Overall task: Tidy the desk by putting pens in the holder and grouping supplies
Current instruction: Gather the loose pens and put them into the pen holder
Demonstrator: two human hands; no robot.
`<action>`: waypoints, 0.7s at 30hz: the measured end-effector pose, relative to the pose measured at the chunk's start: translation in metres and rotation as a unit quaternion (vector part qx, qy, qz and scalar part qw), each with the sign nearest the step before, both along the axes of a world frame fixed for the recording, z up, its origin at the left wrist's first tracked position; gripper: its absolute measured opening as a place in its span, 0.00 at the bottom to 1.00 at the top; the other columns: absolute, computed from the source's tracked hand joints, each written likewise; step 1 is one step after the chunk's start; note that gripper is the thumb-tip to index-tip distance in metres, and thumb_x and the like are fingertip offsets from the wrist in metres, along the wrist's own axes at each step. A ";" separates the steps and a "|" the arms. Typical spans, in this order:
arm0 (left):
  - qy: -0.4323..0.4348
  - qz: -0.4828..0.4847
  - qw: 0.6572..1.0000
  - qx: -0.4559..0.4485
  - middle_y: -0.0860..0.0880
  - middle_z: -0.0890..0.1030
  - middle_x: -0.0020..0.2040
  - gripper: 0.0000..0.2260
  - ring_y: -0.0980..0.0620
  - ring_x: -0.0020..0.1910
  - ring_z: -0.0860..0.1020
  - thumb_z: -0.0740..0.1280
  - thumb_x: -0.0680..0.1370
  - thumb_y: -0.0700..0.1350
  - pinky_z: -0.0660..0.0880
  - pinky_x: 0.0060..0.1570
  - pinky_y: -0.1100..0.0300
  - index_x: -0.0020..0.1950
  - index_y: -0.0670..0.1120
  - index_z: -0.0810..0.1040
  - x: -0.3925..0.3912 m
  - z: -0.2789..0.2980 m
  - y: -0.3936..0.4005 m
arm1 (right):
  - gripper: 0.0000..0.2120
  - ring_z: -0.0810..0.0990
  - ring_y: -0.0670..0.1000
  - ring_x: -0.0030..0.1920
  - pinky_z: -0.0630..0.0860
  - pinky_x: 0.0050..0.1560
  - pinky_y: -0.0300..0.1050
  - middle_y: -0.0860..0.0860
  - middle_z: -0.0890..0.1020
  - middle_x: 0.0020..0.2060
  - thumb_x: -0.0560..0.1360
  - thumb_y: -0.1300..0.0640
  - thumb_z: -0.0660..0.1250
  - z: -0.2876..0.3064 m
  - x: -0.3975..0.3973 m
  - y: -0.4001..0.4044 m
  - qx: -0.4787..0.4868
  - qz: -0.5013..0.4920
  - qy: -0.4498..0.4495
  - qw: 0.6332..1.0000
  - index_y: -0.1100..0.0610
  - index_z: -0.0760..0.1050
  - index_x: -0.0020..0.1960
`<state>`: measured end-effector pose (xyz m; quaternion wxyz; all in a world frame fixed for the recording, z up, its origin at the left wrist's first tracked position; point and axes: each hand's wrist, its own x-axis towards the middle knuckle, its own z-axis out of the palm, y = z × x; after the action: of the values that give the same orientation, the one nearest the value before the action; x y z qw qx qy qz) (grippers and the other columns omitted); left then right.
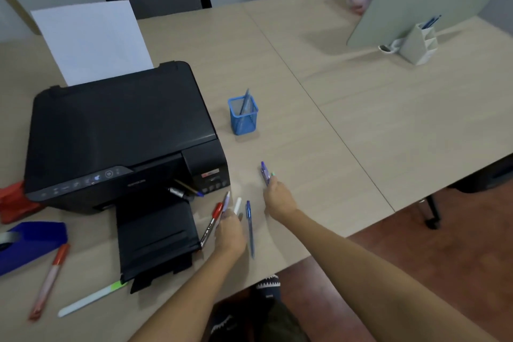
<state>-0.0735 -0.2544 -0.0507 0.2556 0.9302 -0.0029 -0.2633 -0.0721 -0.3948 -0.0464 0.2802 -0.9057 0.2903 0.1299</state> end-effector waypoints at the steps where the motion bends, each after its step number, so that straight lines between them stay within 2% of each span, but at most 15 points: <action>1: -0.006 0.007 1.000 -0.009 0.39 0.78 0.62 0.17 0.39 0.59 0.79 0.53 0.81 0.37 0.76 0.58 0.49 0.70 0.40 0.66 -0.001 0.003 -0.004 | 0.15 0.77 0.63 0.54 0.69 0.45 0.50 0.66 0.77 0.57 0.78 0.67 0.53 0.002 0.002 -0.006 0.011 -0.030 -0.009 0.999 0.66 0.64 0.64; 3: 0.018 0.013 1.000 -0.010 0.40 0.77 0.64 0.16 0.40 0.60 0.79 0.57 0.82 0.41 0.75 0.56 0.52 0.69 0.39 0.67 -0.003 0.008 -0.013 | 0.13 0.76 0.61 0.48 0.68 0.43 0.49 0.65 0.77 0.56 0.76 0.69 0.52 0.004 0.008 -0.015 0.018 -0.050 0.001 0.999 0.66 0.65 0.60; 4: 0.035 0.009 0.999 0.001 0.40 0.78 0.63 0.16 0.40 0.59 0.79 0.59 0.81 0.43 0.75 0.53 0.54 0.67 0.39 0.69 -0.004 0.008 -0.017 | 0.13 0.76 0.61 0.48 0.70 0.45 0.50 0.65 0.77 0.56 0.76 0.69 0.53 0.005 0.010 -0.017 0.019 -0.044 0.015 0.999 0.66 0.65 0.60; 6: 0.054 0.000 0.998 0.031 0.40 0.81 0.59 0.14 0.41 0.57 0.80 0.62 0.79 0.44 0.74 0.47 0.56 0.62 0.39 0.73 -0.001 0.007 -0.025 | 0.13 0.78 0.62 0.56 0.73 0.51 0.52 0.64 0.76 0.58 0.77 0.68 0.56 0.004 0.016 -0.018 0.014 -0.015 0.052 0.998 0.66 0.66 0.61; 10: 0.031 -0.053 0.992 0.106 0.40 0.80 0.60 0.12 0.43 0.60 0.79 0.59 0.80 0.39 0.75 0.55 0.54 0.61 0.37 0.75 0.004 -0.001 -0.034 | 0.15 0.77 0.60 0.61 0.75 0.56 0.49 0.60 0.75 0.61 0.77 0.65 0.61 -0.005 0.031 -0.016 -0.019 0.056 0.095 0.994 0.64 0.66 0.63; 13: 0.014 -0.060 0.989 0.133 0.41 0.79 0.61 0.14 0.44 0.60 0.78 0.58 0.79 0.40 0.75 0.55 0.57 0.62 0.37 0.75 0.008 -0.001 -0.035 | 0.15 0.77 0.60 0.62 0.74 0.58 0.49 0.60 0.75 0.62 0.78 0.63 0.58 -0.007 0.038 -0.017 -0.033 0.085 0.103 0.990 0.65 0.66 0.65; 15: 0.022 -0.064 0.994 0.091 0.40 0.78 0.61 0.15 0.42 0.60 0.78 0.57 0.80 0.39 0.74 0.52 0.56 0.64 0.35 0.72 0.009 0.009 -0.034 | 0.14 0.78 0.60 0.60 0.74 0.57 0.50 0.60 0.77 0.60 0.78 0.61 0.57 -0.005 0.040 -0.022 -0.010 0.067 0.100 0.993 0.64 0.69 0.62; 17: 0.010 -0.077 0.997 0.014 0.37 0.78 0.58 0.13 0.39 0.59 0.77 0.56 0.81 0.40 0.74 0.56 0.53 0.62 0.35 0.70 0.016 0.028 -0.034 | 0.13 0.80 0.62 0.55 0.77 0.52 0.50 0.61 0.79 0.56 0.79 0.58 0.55 0.002 0.046 -0.031 0.026 0.047 0.066 0.996 0.64 0.71 0.59; 19: -0.002 -0.055 0.996 -0.075 0.40 0.79 0.46 0.08 0.38 0.50 0.79 0.56 0.80 0.43 0.75 0.50 0.50 0.51 0.40 0.72 0.029 0.055 -0.036 | 0.13 0.80 0.63 0.51 0.74 0.45 0.46 0.63 0.80 0.51 0.79 0.57 0.54 0.015 0.058 -0.046 0.101 -0.034 0.001 0.994 0.65 0.71 0.56; 21: 0.006 -0.010 0.982 -0.186 0.48 0.75 0.35 0.09 0.43 0.37 0.75 0.57 0.81 0.42 0.71 0.39 0.54 0.41 0.44 0.71 0.055 0.087 -0.045 | 0.09 0.80 0.62 0.41 0.73 0.36 0.46 0.64 0.80 0.44 0.78 0.59 0.53 0.033 0.075 -0.064 0.189 -0.106 -0.086 0.972 0.63 0.69 0.51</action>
<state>-0.0182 -0.2997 0.0362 0.4215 0.8647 -0.0596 -0.2667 0.0024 -0.4584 -0.0133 0.4823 -0.8083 0.3296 0.0734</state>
